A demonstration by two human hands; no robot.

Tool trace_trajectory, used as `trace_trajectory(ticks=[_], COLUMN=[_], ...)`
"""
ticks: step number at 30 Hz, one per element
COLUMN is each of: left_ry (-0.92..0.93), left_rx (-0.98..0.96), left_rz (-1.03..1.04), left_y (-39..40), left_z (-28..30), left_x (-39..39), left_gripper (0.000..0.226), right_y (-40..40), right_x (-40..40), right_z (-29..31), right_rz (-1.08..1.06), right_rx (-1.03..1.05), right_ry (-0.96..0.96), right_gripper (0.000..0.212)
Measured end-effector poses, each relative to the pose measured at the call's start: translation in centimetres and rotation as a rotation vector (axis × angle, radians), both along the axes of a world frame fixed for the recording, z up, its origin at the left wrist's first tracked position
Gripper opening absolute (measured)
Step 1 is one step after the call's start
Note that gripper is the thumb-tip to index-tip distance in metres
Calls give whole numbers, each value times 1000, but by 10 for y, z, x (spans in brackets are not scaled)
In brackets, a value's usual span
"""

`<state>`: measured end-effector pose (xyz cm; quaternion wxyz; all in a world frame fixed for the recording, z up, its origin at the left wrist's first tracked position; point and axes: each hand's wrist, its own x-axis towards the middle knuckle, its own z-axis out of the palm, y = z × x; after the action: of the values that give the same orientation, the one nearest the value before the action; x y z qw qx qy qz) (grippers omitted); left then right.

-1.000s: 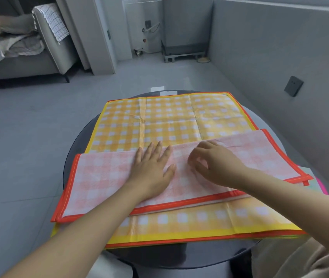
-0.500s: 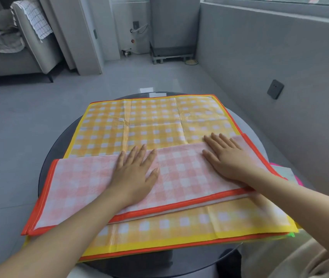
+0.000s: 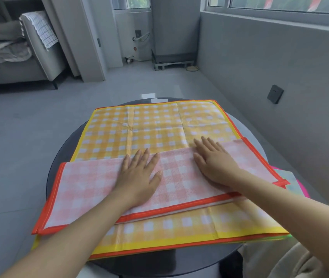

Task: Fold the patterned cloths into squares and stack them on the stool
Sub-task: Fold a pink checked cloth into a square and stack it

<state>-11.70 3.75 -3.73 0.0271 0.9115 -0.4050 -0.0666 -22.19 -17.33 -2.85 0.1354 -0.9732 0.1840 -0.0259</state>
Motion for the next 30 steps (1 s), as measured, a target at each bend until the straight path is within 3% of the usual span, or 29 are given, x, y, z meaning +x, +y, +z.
trace_trajectory(ticks=[4,6,10,16,21,26,30], left_ry=[15,15,-12,-26,-65,-25,59], left_rx=[-9,-17,-10,2,57,75,15], left_rz=[5,-7,-17,146,250,256,273], left_y=[-1,-1,13,71,112,112,112], left_z=[1,1,1,-1,3,5,14], left_x=[1,1,7,27,40,42,51], left_gripper=[57,57,58,59,61,63,61], right_y=[45,53,52,53,53,56,69], right_x=[16,20,21,21,22,22,29], right_z=[-5,-8,-10,-9,-10,-6,2], right_rz=[193,231,243,236,241,237,264], right_rx=[41,-15,-95,-116,-108,-109,1], right_ry=[-41,-31,12,32,37,58,8], right_gripper=[51,60,75,67,83,57,54])
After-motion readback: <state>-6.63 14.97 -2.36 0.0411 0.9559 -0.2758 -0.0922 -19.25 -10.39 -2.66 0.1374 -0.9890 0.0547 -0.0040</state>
